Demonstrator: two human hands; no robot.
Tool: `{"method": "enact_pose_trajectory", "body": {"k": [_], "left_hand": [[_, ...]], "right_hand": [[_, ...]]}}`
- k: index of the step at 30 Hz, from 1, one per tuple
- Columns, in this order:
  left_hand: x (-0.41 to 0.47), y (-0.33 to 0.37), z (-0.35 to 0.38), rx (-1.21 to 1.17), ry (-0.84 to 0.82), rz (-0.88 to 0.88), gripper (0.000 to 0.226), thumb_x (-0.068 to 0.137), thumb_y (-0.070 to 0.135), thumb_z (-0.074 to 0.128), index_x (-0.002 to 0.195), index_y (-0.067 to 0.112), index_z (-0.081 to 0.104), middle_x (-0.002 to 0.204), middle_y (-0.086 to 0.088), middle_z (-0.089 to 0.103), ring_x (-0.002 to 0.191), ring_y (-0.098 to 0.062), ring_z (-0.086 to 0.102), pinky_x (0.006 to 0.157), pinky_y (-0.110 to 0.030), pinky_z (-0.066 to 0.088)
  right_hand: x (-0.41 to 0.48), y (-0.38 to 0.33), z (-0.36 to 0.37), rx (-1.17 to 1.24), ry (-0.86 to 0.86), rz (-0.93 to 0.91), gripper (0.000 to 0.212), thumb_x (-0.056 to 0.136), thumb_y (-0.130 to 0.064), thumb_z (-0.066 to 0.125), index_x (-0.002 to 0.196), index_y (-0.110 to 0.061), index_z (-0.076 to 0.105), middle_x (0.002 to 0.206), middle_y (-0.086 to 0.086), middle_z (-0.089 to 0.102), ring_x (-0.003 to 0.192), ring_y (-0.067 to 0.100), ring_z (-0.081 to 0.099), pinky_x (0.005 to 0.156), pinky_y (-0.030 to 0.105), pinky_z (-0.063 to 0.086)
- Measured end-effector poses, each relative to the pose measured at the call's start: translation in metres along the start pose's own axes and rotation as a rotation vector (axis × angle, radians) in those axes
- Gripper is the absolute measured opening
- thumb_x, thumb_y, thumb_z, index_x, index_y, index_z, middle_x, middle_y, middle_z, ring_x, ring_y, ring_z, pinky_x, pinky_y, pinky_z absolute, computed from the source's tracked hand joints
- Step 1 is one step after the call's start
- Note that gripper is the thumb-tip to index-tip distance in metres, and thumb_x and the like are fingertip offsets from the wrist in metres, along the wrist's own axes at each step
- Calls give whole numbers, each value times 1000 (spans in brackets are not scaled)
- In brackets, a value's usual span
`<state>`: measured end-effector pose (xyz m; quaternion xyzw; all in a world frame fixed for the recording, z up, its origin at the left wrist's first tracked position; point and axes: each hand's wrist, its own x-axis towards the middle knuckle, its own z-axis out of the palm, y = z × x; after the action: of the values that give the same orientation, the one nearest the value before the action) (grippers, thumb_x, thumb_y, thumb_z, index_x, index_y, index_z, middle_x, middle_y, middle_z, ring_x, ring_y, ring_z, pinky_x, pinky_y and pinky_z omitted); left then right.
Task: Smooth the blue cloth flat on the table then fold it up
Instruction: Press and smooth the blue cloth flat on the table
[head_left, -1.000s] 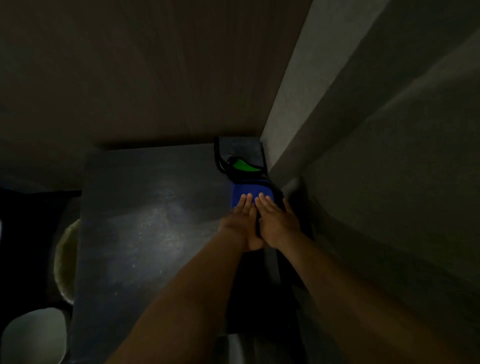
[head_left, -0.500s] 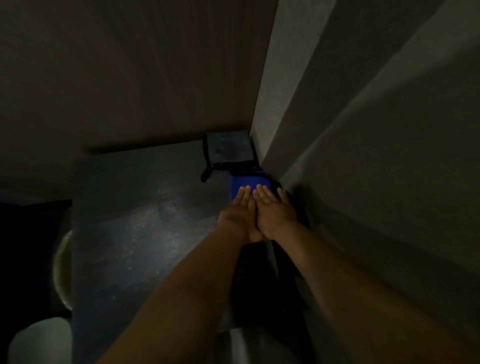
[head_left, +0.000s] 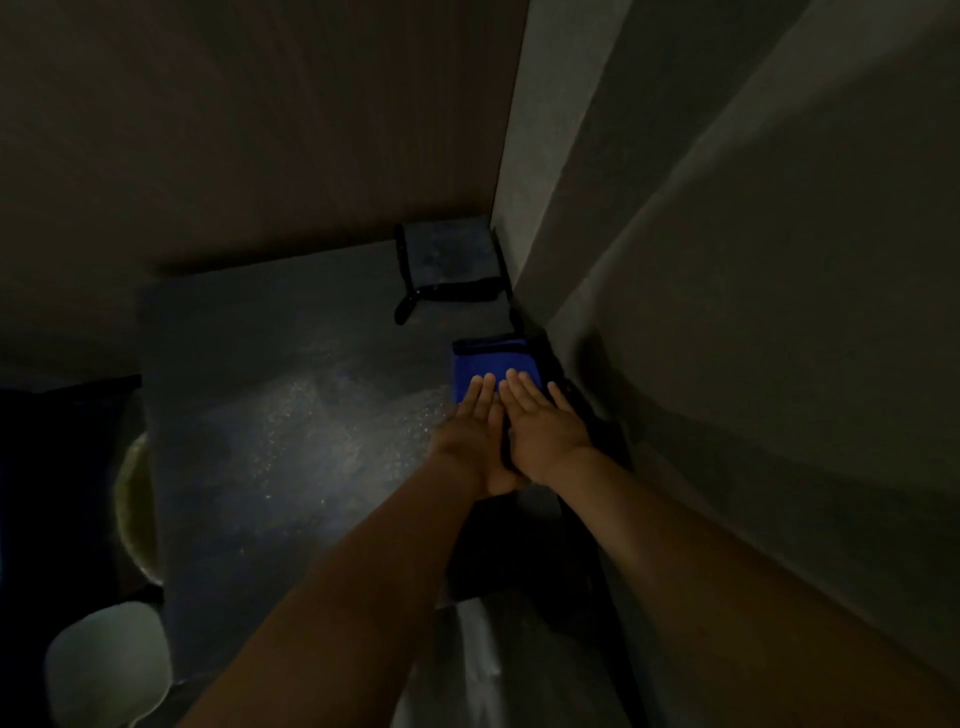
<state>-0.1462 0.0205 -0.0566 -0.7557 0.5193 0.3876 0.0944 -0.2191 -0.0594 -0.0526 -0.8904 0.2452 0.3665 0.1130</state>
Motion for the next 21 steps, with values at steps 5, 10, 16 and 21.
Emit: {"method": "enact_pose_trajectory", "body": {"k": [5, 10, 16, 21], "left_hand": [[-5, 1, -8, -14, -16, 18, 114, 80, 67, 51, 149, 7, -17, 158, -12, -22, 145, -25, -22, 118, -35, -8], [-6, -11, -4, -17, -12, 22, 111, 82, 66, 50, 149, 9, -17, 158, -9, -22, 146, -21, -21, 119, -34, -1], [-18, -26, 2, 91, -36, 2, 110, 82, 69, 41, 148, 5, -20, 157, -13, -25, 144, -25, -24, 120, -38, -6], [-38, -63, 15, 158, -53, -44, 107, 84, 69, 37, 148, 5, -20, 157, -14, -25, 144, -27, -24, 120, -39, -8]], "right_hand": [[0, 1, -1, 100, -11, -3, 64, 100, -27, 27, 154, -17, -7, 161, -2, -17, 148, 12, -14, 121, 39, -7], [0, -9, 1, 96, -6, 34, 65, 100, -28, 27, 153, -15, -8, 161, 0, -17, 148, 13, -14, 121, 38, -5], [-1, -36, 1, 64, 8, 40, 65, 100, -32, 25, 154, -15, -7, 161, 2, -16, 148, 15, -14, 120, 39, -7], [4, -82, 5, 76, -3, 30, 66, 100, -36, 24, 153, -15, -9, 161, 2, -18, 148, 15, -15, 119, 40, -9]]}}
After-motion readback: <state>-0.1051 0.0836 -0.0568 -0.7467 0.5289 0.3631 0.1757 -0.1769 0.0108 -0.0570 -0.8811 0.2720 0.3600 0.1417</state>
